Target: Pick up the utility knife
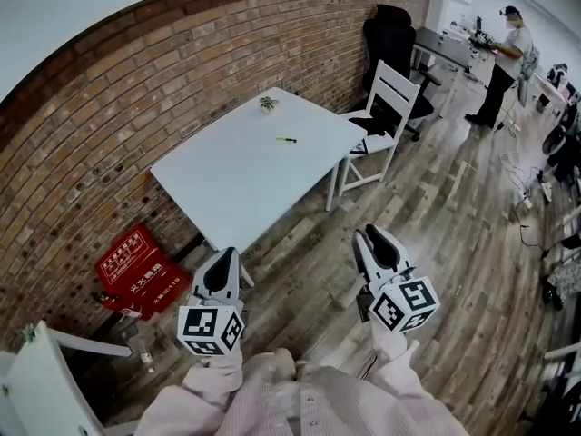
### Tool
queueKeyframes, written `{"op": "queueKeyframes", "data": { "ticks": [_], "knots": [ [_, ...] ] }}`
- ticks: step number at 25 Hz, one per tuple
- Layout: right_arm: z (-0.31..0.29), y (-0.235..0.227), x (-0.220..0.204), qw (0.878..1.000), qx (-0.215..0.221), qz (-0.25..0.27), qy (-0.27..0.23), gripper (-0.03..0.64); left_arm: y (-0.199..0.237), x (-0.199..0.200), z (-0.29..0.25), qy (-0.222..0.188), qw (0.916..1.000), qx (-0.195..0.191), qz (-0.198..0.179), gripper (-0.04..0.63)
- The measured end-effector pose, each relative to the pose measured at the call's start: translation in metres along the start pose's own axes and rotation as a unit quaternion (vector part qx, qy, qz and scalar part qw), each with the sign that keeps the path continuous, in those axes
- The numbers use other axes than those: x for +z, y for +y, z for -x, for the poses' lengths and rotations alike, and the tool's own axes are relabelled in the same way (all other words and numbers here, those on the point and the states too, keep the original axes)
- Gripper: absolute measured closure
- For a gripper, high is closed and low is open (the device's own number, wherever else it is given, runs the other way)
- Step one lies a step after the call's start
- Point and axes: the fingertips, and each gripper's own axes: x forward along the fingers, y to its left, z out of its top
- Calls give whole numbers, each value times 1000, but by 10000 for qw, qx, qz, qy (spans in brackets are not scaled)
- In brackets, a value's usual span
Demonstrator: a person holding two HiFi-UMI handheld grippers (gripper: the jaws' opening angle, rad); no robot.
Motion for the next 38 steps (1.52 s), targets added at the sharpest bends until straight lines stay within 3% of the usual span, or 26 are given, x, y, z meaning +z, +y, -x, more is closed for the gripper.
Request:
{"op": "queueKeyframes", "data": {
  "ticks": [16,38],
  "knots": [
    [-28,-26,-18,9997,17,-166,180,449,3,-16,-33,152,9998,55,108,603],
    [-171,-101,-44,9963,165,-237,815,451,47,-31,-192,439,9975,49,560,603]
  ]
}}
